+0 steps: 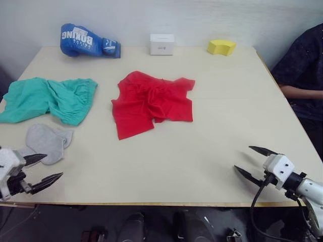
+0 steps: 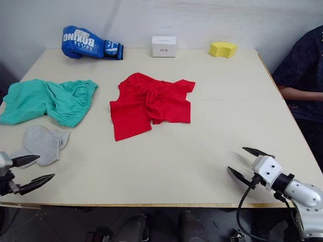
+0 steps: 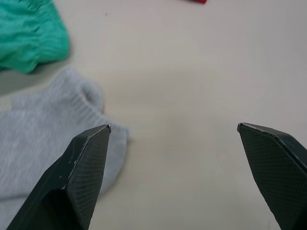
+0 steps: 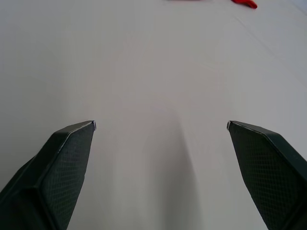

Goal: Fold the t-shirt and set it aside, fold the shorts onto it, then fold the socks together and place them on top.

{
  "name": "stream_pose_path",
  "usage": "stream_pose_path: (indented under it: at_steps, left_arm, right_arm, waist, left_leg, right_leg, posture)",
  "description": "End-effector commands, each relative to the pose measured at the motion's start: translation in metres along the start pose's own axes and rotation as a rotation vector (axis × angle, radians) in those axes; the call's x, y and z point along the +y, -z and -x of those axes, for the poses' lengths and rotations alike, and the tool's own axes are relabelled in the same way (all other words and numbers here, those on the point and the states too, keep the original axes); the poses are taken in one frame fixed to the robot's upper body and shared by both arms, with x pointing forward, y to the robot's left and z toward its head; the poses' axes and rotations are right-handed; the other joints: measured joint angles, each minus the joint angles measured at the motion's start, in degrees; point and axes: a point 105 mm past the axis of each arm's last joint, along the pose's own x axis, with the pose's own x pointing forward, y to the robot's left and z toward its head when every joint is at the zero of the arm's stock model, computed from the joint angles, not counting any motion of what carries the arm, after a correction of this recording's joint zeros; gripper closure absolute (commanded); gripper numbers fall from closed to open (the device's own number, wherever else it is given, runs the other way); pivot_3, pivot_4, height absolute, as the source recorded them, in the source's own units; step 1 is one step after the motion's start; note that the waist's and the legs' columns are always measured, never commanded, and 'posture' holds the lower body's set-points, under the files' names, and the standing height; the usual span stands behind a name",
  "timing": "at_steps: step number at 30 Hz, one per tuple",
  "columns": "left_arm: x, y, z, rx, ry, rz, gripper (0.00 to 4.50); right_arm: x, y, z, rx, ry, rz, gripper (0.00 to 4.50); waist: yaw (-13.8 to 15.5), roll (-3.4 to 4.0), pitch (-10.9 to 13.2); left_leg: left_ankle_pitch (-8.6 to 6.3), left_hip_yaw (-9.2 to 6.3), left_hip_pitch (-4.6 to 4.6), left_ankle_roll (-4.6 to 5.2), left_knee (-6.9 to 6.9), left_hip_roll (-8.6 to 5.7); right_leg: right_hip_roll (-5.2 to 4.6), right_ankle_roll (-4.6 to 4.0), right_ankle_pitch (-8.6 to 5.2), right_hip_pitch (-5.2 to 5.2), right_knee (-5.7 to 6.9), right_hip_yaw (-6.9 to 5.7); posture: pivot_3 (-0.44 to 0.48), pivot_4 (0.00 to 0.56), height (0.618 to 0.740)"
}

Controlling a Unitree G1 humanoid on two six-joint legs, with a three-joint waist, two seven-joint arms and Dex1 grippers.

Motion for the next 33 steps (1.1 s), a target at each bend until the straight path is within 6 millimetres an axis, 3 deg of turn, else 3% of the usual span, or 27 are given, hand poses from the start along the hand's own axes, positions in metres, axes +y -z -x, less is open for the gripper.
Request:
stream_pose_path:
  at_steps: [1, 3, 7, 12, 19, 23, 26, 33]
  left_arm:
    - [-0.01, -0.03, -0.028, -0.004, 0.066, -0.039, 0.05]
    - [-0.019, -0.049, -0.052, -0.02, 0.111, -0.098, 0.05]
    - [-0.03, -0.087, -0.104, -0.075, 0.148, -0.238, 0.05]
    - [-0.027, -0.113, -0.154, -0.107, 0.112, -0.266, 0.05]
    - [-0.035, -0.108, -0.203, -0.012, 0.182, -0.266, 0.05]
    - [-0.035, -0.099, -0.214, 0.081, 0.221, -0.278, 0.05]
    - [-0.023, -0.09, -0.213, 0.143, 0.173, -0.315, 0.05]
    - [0.007, -0.071, -0.193, 0.231, 0.069, -0.362, 0.05]
  right_arm:
    - [-0.009, -0.059, -0.037, -0.169, -0.004, 0.052, 0.0]
    - [-0.011, -0.082, -0.062, -0.183, -0.027, 0.075, 0.0]
    - [-0.007, -0.107, -0.101, -0.162, -0.116, 0.124, 0.0]
    - [-0.017, -0.101, -0.144, -0.018, -0.144, 0.157, 0.0]
    - [-0.048, -0.085, -0.19, 0.119, -0.13, 0.165, 0.0]
    - [-0.049, -0.077, -0.201, 0.177, -0.191, 0.169, 0.0]
    - [-0.044, -0.073, -0.205, 0.218, -0.241, 0.165, 0.0]
    - [-0.036, -0.074, -0.216, 0.247, -0.282, 0.178, 0.0]
  waist:
    - [-0.2, 0.01, 0.0]
    - [-0.3, 0.05, 0.0]
    - [0.6, 0.06, 0.0]
    - [1.3, 0.05, 0.0]
    - [0.2, 0.03, 0.1]
    - [-0.1, 0.03, 0.1]
    - [-0.5, 0.03, 0.0]
    - [-1.4, 0.02, 0.0]
  left_leg:
    - [0.01, 0.0, -0.01, -0.01, 0.07, 0.0]
    - [0.03, 0.0, -0.01, -0.04, 0.24, 0.0]
    - [0.08, -0.08, -0.07, -0.14, 0.4, -0.01]
    - [0.04, -0.03, -0.34, -0.12, 0.74, -0.04]
    - [0.04, 0.18, -0.36, -0.08, 0.84, -0.05]
    - [0.25, 0.19, -0.6, -0.43, 0.89, -0.03]
    - [0.35, 0.39, -0.88, -0.5, 0.96, -0.01]
    - [0.36, 0.4, -0.75, -0.51, 1.07, 0.1]
  right_leg:
    - [0.0, 0.02, 0.01, 0.0, 0.06, 0.01]
    - [0.02, 0.03, 0.01, -0.05, 0.25, 0.05]
    - [0.06, 0.02, 0.01, -0.13, 0.48, -0.04]
    - [0.16, 0.08, 0.02, -0.29, 0.6, -0.02]
    - [0.22, 0.18, 0.06, -0.41, 0.75, 0.13]
    - [0.27, 0.18, 0.05, -0.63, 0.94, 0.13]
    - [0.27, 0.21, 0.07, -1.04, 1.16, 0.25]
    - [0.35, 0.2, 0.06, -1.03, 1.26, 0.29]
  posture:
    - [0.0, 0.15, 0.74]
    - [0.0, 0.15, 0.74]
    - [0.0, 0.15, 0.74]
    - [0.0, 0.15, 0.74]
    - [0.0, 0.15, 0.74]
    - [0.0, 0.15, 0.74]
    - [0.0, 0.15, 0.74]
    - [0.0, 0.15, 0.74]
